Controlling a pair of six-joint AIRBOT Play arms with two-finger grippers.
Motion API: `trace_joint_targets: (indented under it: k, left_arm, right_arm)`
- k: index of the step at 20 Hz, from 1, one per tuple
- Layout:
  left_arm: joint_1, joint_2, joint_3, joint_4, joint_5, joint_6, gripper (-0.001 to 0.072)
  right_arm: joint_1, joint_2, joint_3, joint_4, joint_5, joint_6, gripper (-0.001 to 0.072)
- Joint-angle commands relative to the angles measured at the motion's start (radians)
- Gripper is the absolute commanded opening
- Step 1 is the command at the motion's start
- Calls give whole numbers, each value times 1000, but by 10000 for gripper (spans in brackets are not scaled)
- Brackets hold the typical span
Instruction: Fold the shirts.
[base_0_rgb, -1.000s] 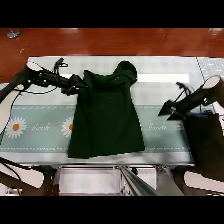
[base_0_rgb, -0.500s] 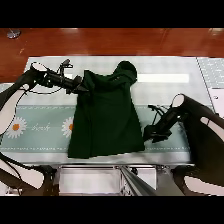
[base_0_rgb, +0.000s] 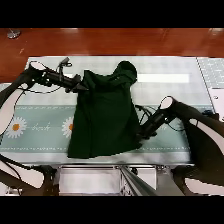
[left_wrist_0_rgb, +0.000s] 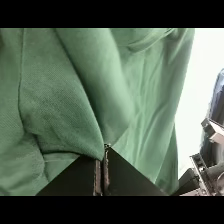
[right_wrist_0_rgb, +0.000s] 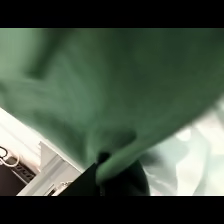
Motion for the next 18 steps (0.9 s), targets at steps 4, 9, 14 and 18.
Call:
trace_joint_targets:
  k: [4,9,14,18]
  left_arm:
    - [109,136,-5,6,3,49,30]
    - [116,344,-215,5,37,105,31]
    - [108,607,-630,5,81,146,31]
    - [58,745,-950,-124,73,140,31]
  right_arm:
    - [-310,47,245,-181,95,58,21]
    - [-539,37,536,-227,40,75,21]
    - [-547,-124,825,-169,35,120,21]
    - [-475,-304,982,-128,11,186,22]
